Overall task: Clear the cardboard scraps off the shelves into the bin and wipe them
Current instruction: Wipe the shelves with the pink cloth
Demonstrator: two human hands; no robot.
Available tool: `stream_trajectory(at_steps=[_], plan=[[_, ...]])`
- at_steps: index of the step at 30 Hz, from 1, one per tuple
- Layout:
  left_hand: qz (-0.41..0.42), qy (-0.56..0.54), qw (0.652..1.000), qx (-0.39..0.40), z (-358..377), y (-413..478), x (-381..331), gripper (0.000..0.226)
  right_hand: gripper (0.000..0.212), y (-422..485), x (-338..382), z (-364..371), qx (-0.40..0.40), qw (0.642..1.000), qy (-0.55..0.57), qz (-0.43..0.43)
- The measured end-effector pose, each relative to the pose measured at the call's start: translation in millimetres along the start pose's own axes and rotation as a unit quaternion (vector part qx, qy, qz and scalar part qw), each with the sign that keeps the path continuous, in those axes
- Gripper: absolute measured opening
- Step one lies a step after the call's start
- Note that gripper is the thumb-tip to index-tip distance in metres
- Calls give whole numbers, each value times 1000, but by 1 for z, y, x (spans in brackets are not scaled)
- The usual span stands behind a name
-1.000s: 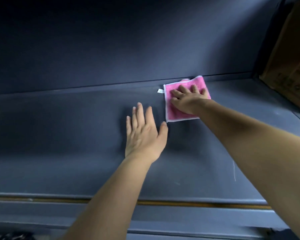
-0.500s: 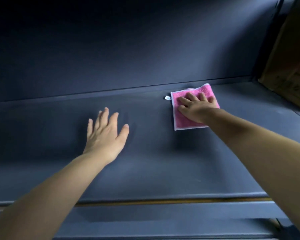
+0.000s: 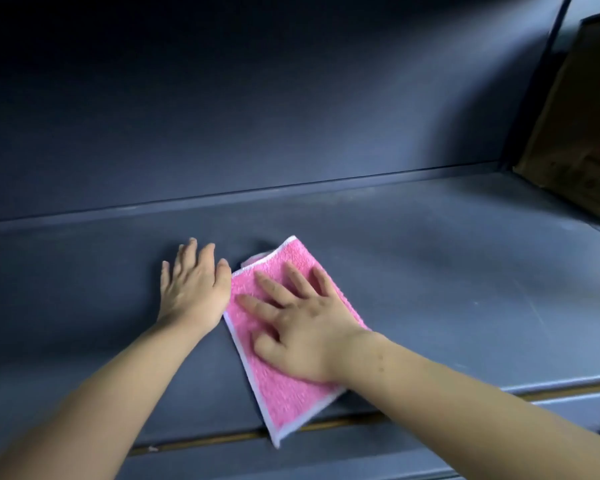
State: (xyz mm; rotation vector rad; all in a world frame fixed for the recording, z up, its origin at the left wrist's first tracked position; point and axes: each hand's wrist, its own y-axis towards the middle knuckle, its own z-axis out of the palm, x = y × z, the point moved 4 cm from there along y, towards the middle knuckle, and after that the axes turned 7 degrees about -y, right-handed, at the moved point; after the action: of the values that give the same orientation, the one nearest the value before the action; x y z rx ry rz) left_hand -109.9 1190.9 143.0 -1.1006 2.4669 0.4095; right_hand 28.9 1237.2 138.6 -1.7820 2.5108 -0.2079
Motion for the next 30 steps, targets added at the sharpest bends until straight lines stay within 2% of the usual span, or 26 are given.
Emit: stream_trajectory(at_steps=[3,6,9,10,13,14,17,21,25,29,30], plan=[[25,-2,1000,-5,-6,2,4,47,76,-30,-11,6,-2,1000,-17,16],[39,27,999,-1,-18,3,24,47,93,-50,-57,5,-12,990,-15,143],[38,57,998,3,-30,5,49,48,103,-66,-111,1,-4,961,-24,274],[35,59,998,2,-33,6,56,48,102,-67,-124,1,7,954,-26,299],[33,44,998,-4,-36,9,69,48,57,-52,-140,0,5,934,9,358],[34,32,999,-9,-36,9,71,48,53,-38,-139,-2,-1,930,15,367],[52,22,998,-28,-35,6,71,49,51,21,-117,-11,-10,936,10,352],[55,10,997,-43,-35,5,73,72,50,108,-64,-21,-24,952,22,304],[49,-36,997,-40,-35,9,76,51,52,168,9,-25,-21,977,29,210],[44,-69,995,-60,-38,11,78,63,53,165,51,-24,-23,990,28,135],[45,-73,994,-61,-38,11,77,59,53,155,55,-22,-21,991,30,129]])
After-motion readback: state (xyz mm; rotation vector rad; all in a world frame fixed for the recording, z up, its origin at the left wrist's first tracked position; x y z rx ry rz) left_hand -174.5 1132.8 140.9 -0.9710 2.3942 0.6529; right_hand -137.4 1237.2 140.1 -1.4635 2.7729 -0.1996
